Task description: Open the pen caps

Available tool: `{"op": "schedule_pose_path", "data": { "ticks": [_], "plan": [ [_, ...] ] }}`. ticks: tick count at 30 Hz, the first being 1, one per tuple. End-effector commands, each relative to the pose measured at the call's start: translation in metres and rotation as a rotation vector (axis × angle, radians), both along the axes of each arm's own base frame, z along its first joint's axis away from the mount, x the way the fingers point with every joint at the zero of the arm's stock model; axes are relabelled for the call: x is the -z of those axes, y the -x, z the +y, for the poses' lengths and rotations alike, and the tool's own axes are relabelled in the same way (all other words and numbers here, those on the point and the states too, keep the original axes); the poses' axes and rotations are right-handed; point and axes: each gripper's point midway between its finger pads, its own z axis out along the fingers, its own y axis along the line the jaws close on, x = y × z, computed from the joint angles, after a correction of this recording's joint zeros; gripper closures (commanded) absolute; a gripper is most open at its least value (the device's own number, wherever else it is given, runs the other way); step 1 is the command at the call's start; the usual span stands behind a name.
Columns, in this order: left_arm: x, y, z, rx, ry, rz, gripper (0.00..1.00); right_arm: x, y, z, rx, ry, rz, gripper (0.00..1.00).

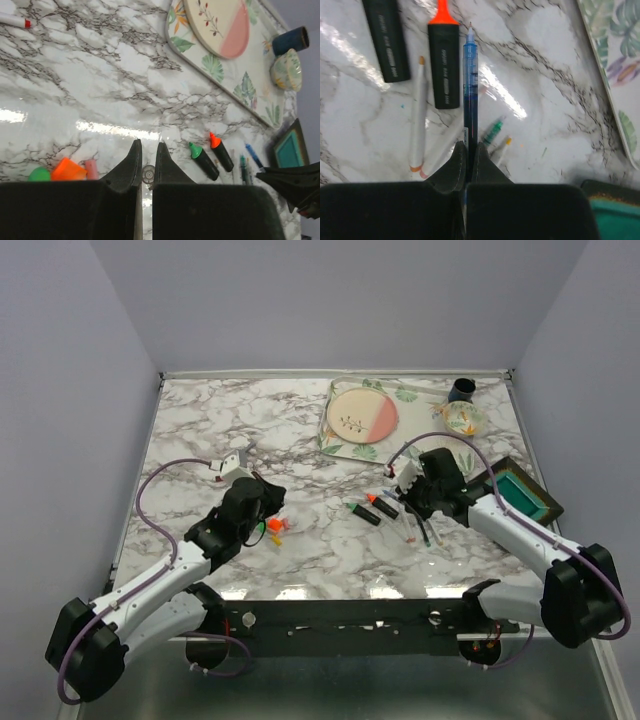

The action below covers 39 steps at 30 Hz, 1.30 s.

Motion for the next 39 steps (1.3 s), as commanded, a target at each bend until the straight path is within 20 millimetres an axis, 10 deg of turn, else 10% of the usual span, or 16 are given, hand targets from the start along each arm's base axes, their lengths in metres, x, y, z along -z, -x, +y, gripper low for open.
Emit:
{"op": "schedule_pose_path", "data": {
  "ticks": [1,13,39],
  "plan": [
    [0.019,0.016,0.013,0.07,-0.152,0.05,1.0,-0.001,-0.007,-0.039,0.176,0.049,0.044,0.99],
    [0.048,0.025,0.024,0.105,-0.284,0.136,1.0,0.04,0.011,-0.053,0.231,0.104,0.283,0.93],
    [0.059,0.021,0.025,0.135,-0.35,0.191,0.93,0.015,0.02,-0.031,0.119,-0.011,0.284,0.57]
  ]
}}
